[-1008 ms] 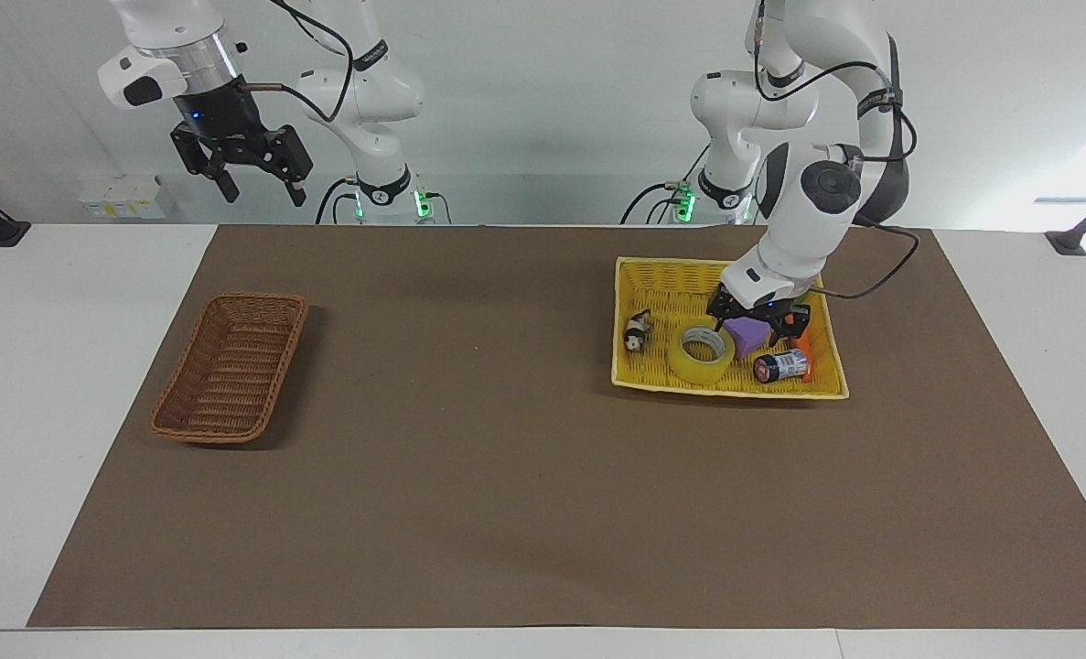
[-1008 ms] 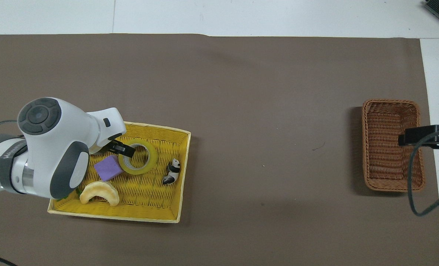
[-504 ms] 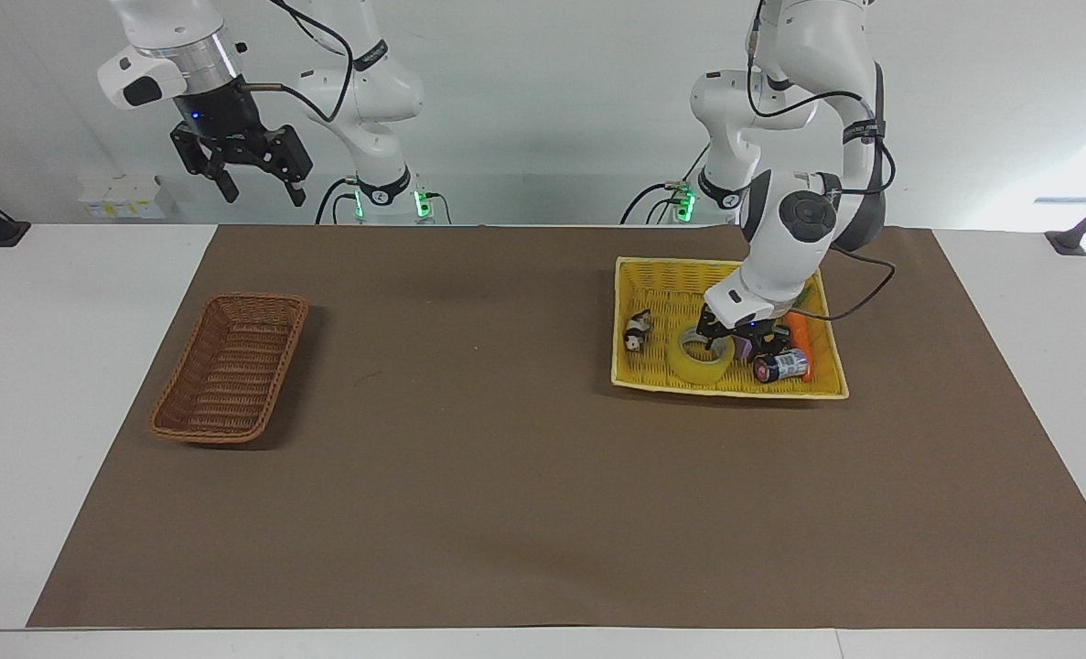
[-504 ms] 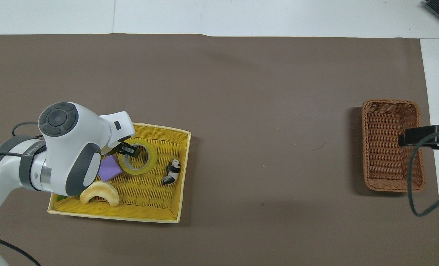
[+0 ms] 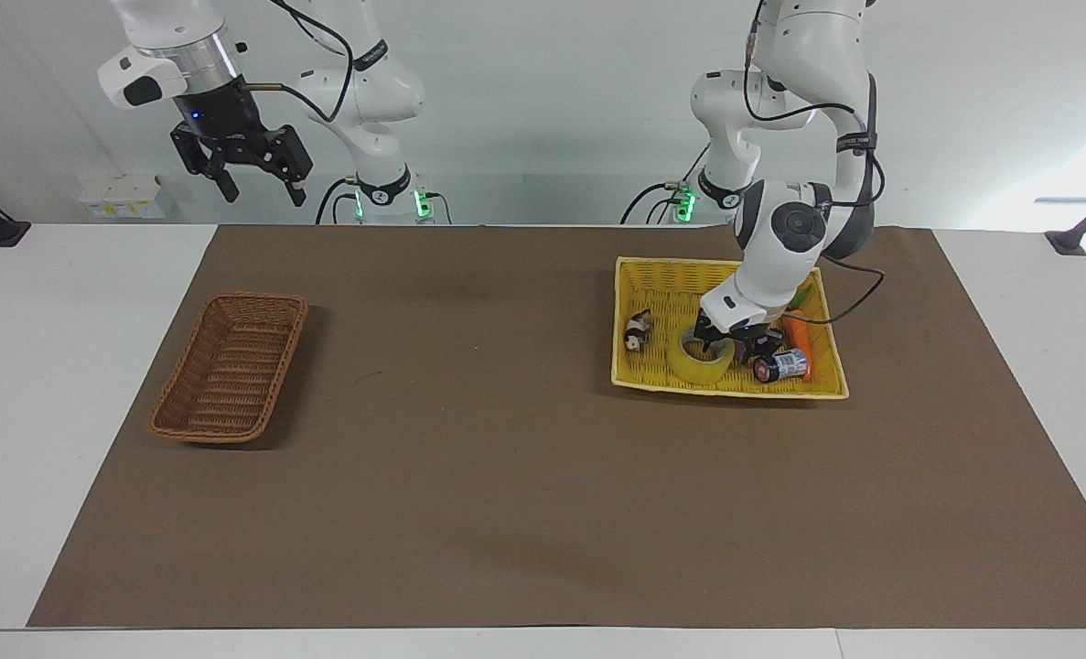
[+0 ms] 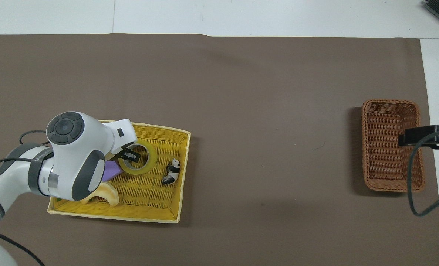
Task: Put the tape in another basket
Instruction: 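Close the left gripper on the rim of the yellow tape roll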
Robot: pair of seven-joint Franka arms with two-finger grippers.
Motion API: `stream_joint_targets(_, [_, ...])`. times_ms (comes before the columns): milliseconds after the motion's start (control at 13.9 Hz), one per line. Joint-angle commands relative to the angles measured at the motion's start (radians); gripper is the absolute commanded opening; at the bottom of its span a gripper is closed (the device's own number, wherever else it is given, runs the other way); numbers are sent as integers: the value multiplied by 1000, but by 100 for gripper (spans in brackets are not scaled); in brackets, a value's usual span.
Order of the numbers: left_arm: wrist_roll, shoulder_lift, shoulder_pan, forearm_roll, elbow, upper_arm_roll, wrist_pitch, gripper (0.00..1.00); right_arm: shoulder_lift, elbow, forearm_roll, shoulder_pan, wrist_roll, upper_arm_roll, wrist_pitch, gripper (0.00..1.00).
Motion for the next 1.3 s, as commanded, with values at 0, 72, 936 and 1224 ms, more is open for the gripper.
stream_joint_targets(0, [-29,-12,-34,-16,-29,13,27,41,-19,-20,-9,-7,-11,3,13,100])
stream_joint_targets(72, [-60,-19,-50,-16,-40,11,24,32,-19,-20,-9,-7,-11,3,13,100])
stream_joint_targets(936, [-111,-29,-42,-68,227,19,-329,0,-19,-20,-9,-7,-9,3,13,100])
stream_joint_targets(1224, [-114,-55,-33,-73,353,16,-465,0,-19,-20,-9,-7,-11,3,13,100])
